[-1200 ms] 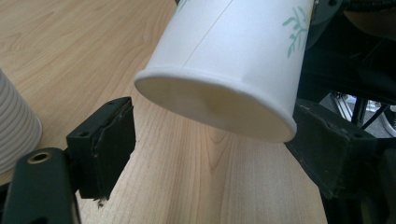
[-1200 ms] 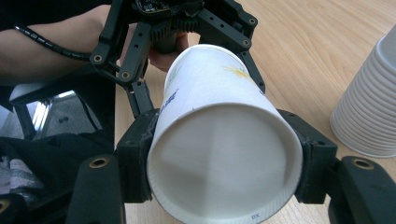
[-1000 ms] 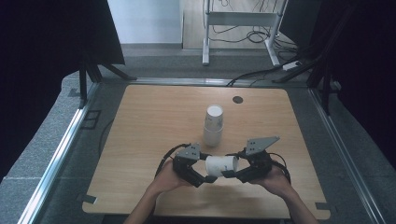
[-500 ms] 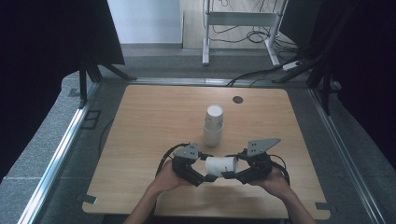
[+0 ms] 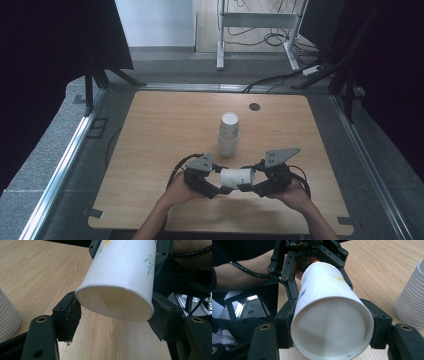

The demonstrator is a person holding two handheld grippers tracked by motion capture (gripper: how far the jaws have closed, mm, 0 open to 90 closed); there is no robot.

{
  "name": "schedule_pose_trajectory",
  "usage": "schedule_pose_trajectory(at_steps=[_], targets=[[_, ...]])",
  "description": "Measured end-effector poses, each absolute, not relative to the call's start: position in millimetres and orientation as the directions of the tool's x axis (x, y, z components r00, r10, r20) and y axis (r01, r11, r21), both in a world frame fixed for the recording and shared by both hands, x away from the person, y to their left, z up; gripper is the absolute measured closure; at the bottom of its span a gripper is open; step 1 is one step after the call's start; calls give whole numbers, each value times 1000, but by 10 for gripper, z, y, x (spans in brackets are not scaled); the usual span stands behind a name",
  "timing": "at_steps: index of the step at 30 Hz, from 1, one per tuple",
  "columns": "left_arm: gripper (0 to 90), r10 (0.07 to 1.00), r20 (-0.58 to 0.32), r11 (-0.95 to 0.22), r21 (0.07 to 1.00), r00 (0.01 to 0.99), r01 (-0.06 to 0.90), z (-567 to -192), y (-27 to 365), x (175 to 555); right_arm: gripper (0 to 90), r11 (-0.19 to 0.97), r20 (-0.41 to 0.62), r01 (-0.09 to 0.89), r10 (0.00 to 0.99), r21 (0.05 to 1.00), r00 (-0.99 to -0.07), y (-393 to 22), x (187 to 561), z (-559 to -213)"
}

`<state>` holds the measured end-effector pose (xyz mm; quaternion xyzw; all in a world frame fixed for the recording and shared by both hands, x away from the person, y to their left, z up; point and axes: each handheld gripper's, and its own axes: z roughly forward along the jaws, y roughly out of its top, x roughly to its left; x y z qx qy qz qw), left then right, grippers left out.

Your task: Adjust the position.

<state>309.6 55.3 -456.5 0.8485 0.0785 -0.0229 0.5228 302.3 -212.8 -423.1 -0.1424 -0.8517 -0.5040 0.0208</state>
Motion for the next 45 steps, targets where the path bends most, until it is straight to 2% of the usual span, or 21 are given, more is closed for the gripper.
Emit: schedule_pose_trajectory(at_steps=[30, 40, 45], targets=[[355, 101, -109, -456, 878, 989, 143, -4545, 564, 3091, 292, 489, 166, 262, 232, 832, -958, -2111, 3037, -4264], [355, 104, -95, -536, 833, 990, 136, -4552, 568, 3104, 223, 519, 154, 262, 242, 814, -958, -2125, 3038, -4239], [355, 91, -81, -581, 805, 993, 119, -4533, 545, 3113, 211, 580, 119, 242, 241, 778, -963, -2112, 3032, -4183]])
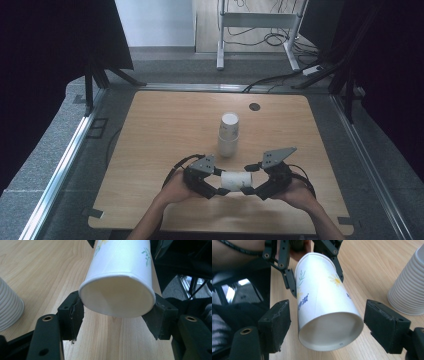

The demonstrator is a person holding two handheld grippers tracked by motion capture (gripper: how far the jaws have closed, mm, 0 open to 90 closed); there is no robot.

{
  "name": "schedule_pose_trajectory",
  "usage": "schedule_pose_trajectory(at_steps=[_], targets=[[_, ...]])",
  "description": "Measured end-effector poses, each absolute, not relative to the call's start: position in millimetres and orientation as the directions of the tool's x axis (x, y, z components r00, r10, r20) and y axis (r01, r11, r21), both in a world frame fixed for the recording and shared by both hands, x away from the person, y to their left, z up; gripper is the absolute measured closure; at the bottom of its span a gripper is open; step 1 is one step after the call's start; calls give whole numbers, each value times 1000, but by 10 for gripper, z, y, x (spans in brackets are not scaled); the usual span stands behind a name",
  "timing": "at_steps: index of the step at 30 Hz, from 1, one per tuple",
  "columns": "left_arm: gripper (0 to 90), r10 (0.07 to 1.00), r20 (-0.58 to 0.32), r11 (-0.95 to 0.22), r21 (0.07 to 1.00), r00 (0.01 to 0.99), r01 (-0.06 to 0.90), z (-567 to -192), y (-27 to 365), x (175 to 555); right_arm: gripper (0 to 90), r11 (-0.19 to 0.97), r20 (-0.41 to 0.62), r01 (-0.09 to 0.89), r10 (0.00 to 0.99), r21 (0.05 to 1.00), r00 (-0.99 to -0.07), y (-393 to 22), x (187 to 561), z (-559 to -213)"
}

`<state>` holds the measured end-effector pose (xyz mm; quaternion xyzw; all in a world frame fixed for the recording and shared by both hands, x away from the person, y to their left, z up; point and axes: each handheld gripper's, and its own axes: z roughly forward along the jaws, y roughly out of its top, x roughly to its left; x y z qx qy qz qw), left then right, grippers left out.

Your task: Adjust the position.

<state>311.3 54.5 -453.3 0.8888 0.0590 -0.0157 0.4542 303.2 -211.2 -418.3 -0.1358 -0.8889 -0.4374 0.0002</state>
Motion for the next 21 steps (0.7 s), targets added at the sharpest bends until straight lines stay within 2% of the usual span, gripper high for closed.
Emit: schedule_pose_trajectory(at_steps=[11, 21], targets=[[355, 81, -56, -640, 762, 995, 95, -4446, 456, 3114, 214, 725, 49, 178, 195, 666, -979, -1943, 3033, -4091], [354, 71, -35, -674, 735, 997, 74, -4419, 402, 3109, 251, 809, 10, 133, 156, 572, -988, -1774, 3052, -4082]])
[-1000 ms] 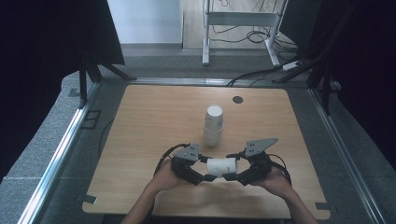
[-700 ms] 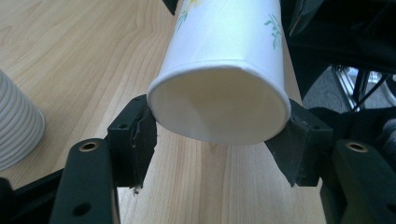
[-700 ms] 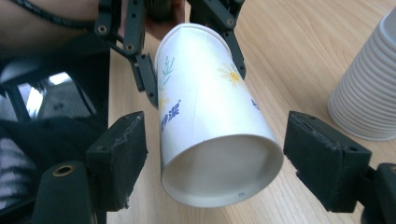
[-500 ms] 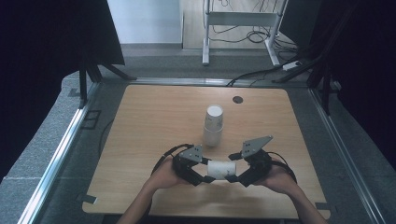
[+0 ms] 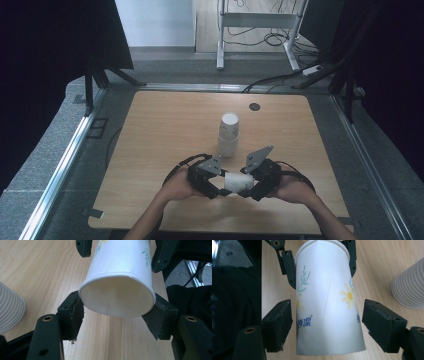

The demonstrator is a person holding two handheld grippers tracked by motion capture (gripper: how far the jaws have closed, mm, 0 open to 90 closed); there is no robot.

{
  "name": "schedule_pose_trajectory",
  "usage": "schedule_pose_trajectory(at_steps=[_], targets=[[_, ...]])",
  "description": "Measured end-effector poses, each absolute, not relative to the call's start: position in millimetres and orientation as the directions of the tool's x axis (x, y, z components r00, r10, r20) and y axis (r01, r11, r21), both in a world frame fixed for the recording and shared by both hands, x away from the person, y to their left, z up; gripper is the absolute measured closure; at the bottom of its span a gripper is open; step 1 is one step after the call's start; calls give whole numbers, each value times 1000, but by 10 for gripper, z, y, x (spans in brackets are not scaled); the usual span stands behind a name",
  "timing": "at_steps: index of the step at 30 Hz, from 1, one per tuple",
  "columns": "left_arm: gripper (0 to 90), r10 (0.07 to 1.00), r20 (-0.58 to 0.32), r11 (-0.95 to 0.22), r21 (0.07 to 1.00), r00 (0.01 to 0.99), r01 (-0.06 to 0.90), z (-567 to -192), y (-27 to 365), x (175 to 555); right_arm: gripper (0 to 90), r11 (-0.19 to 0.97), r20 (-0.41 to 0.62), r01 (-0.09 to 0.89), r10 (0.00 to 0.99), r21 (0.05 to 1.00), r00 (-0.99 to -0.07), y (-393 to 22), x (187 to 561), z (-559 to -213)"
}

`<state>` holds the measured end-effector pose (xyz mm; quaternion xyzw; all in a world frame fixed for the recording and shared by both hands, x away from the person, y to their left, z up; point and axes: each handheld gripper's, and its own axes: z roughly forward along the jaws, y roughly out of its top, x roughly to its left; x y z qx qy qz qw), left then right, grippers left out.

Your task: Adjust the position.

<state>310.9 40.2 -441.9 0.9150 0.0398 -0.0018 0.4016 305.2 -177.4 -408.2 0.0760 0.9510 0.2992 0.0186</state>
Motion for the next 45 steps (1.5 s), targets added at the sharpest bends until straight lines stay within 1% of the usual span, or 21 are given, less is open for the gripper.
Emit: schedule_pose_trajectory(at_steps=[5, 15, 22, 26, 31, 39, 45], targets=[[354, 67, -33, -682, 728, 997, 70, -4413, 387, 3107, 275, 835, 9, 123, 140, 536, -990, -1732, 3064, -4086], [354, 53, -21, -706, 707, 998, 52, -4419, 344, 3094, 290, 881, 16, 110, 116, 461, -993, -1650, 3078, -4107], [354, 49, -12, -717, 695, 999, 44, -4416, 323, 3090, 331, 897, 15, 100, 103, 430, -995, -1604, 3075, -4102], [355, 50, -9, -719, 694, 999, 42, -4415, 324, 3092, 374, 905, 18, 93, 94, 414, -995, -1591, 3075, -4095], [338, 59, -17, -702, 710, 998, 54, -4409, 352, 3096, 380, 892, 31, 115, 112, 438, -993, -1616, 3078, -4089], [234, 78, -57, -644, 759, 995, 94, -4374, 410, 3117, 378, 835, 30, 134, 139, 534, -990, -1715, 3088, -4047], [222, 83, -91, -587, 800, 992, 122, -4364, 474, 3139, 375, 777, 45, 158, 165, 609, -985, -1822, 3077, -4038]])
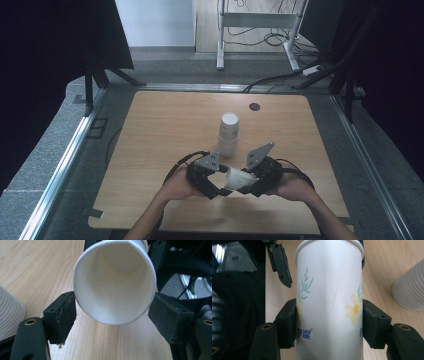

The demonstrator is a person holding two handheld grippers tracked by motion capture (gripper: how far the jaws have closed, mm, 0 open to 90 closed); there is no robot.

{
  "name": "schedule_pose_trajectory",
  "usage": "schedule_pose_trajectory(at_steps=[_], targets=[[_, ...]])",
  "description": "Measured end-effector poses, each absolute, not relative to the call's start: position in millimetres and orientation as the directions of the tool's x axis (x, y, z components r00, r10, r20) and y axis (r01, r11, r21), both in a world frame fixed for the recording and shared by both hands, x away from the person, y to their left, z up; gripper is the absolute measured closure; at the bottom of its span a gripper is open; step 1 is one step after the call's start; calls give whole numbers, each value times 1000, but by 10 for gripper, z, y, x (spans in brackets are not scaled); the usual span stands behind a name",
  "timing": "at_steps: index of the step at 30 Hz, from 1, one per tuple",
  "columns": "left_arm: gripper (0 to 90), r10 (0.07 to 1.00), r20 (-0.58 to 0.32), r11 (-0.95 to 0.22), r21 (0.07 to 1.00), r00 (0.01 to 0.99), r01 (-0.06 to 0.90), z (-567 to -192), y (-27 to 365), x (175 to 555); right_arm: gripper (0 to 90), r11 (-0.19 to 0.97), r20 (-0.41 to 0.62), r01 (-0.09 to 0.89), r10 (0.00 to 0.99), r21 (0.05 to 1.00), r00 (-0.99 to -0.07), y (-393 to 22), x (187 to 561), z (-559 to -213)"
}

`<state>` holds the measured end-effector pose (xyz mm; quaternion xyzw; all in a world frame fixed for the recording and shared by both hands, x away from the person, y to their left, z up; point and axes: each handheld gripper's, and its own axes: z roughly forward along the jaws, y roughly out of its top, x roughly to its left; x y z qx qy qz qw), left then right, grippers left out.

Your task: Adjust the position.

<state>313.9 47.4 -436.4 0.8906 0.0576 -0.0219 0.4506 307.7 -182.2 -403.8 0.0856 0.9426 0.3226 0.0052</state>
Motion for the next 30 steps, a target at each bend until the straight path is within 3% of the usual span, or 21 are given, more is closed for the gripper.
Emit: schedule_pose_trajectory(at_steps=[16, 30], targets=[[236, 96, -124, -487, 860, 988, 155, -4312, 541, 3163, 375, 613, 52, 173, 210, 771, -976, -2010, 2992, -4148], [238, 85, -130, -459, 875, 988, 155, -4308, 529, 3166, 375, 554, 40, 154, 212, 819, -976, -2047, 2950, -4232]])
